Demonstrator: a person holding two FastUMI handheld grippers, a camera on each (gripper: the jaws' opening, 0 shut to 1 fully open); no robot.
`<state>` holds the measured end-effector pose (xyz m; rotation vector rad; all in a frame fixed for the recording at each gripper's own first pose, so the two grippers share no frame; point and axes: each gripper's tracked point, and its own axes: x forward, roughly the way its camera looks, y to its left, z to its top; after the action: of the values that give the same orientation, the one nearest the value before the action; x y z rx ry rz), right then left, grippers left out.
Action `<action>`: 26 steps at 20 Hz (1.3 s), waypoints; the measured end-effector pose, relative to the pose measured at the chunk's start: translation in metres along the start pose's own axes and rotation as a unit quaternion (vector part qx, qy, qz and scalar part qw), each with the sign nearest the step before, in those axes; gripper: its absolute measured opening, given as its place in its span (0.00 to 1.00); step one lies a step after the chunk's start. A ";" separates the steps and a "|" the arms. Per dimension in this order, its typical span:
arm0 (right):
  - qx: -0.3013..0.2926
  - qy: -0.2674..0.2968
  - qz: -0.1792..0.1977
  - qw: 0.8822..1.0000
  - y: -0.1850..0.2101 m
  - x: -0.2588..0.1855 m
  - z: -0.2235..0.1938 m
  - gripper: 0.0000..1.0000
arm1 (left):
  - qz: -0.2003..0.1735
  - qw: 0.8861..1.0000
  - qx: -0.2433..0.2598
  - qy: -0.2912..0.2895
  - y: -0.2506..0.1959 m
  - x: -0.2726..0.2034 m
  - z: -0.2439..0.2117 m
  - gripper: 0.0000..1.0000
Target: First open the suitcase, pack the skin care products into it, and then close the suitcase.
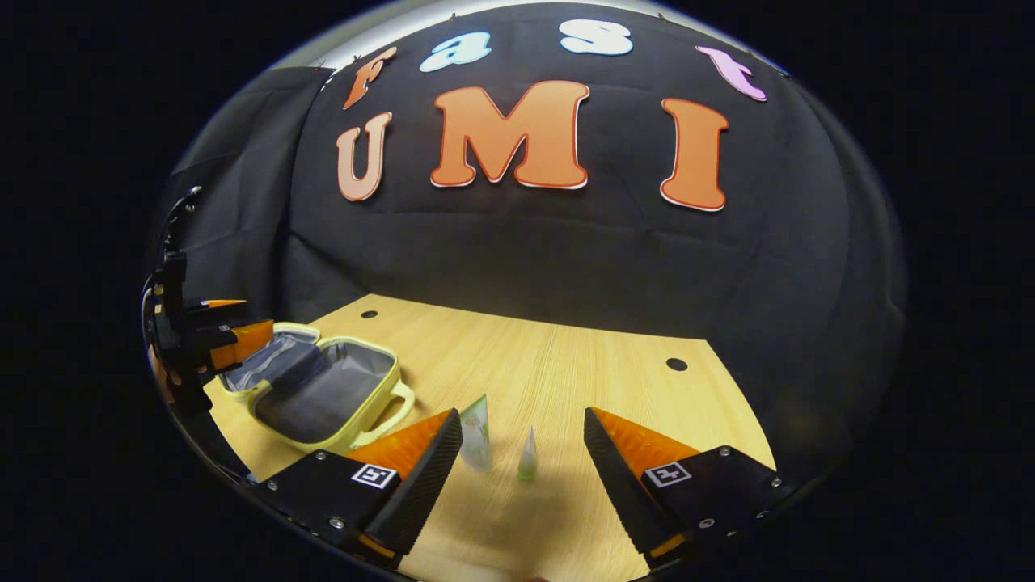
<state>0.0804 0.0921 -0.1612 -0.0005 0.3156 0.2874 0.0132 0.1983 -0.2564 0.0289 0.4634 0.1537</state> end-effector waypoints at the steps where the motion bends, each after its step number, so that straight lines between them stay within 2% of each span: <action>1: -0.005 0.005 0.008 1.000 -0.001 0.003 -0.008 0.96 | -0.013 1.000 0.002 0.001 -0.024 -0.001 -0.001 0.98; 2: -0.010 0.010 0.018 1.000 -0.004 0.007 -0.018 0.96 | -0.034 0.999 0.002 0.000 -0.056 0.000 -0.001 0.98; 6: -0.022 0.037 0.036 0.998 -0.011 0.028 -0.050 0.96 | -0.096 0.995 0.006 -0.003 -0.141 0.003 -0.007 0.98; 9: -0.018 0.046 0.046 0.998 -0.013 0.046 -0.066 0.96 | -0.160 0.987 0.024 0.001 -0.208 0.011 -0.021 0.98; 13: -0.030 0.062 0.053 0.996 -0.019 0.065 -0.087 0.97 | -0.206 0.976 0.067 0.018 -0.262 0.031 -0.052 0.98; 14: -0.031 0.065 0.054 0.996 -0.022 0.068 -0.092 0.96 | -0.220 0.973 0.071 0.021 -0.276 0.034 -0.057 0.97; 15: -0.031 0.068 0.057 0.996 -0.024 0.072 -0.095 0.96 | -0.230 0.970 0.074 0.026 -0.286 0.038 -0.060 0.92; 17: -0.033 0.075 0.064 0.995 -0.025 0.078 -0.101 0.96 | -0.244 0.967 0.068 0.038 -0.300 0.047 -0.064 0.94; 20: -0.043 0.088 0.074 0.992 -0.027 0.084 -0.115 0.96 | -0.264 0.961 0.051 0.061 -0.316 0.058 -0.074 0.81; 22: -0.042 0.101 0.088 0.990 -0.022 0.087 -0.124 0.96 | -0.273 0.958 0.039 0.075 -0.320 0.064 -0.077 0.75; 23: -0.040 0.108 0.095 0.989 -0.020 0.091 -0.130 0.96 | -0.281 0.956 0.029 0.082 -0.328 0.068 -0.083 0.68; 25: -0.041 0.122 0.101 0.987 -0.019 0.100 -0.141 0.95 | -0.276 0.956 0.020 0.092 -0.332 0.074 -0.090 0.64; 26: -0.039 0.128 0.103 0.986 -0.017 0.104 -0.146 0.95 | -0.270 0.959 0.020 0.086 -0.330 0.077 -0.089 0.49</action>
<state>0.1352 0.0978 -0.3326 -0.0825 0.5620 0.5067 0.0883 -0.1167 -0.3905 -0.0734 0.6331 -0.3945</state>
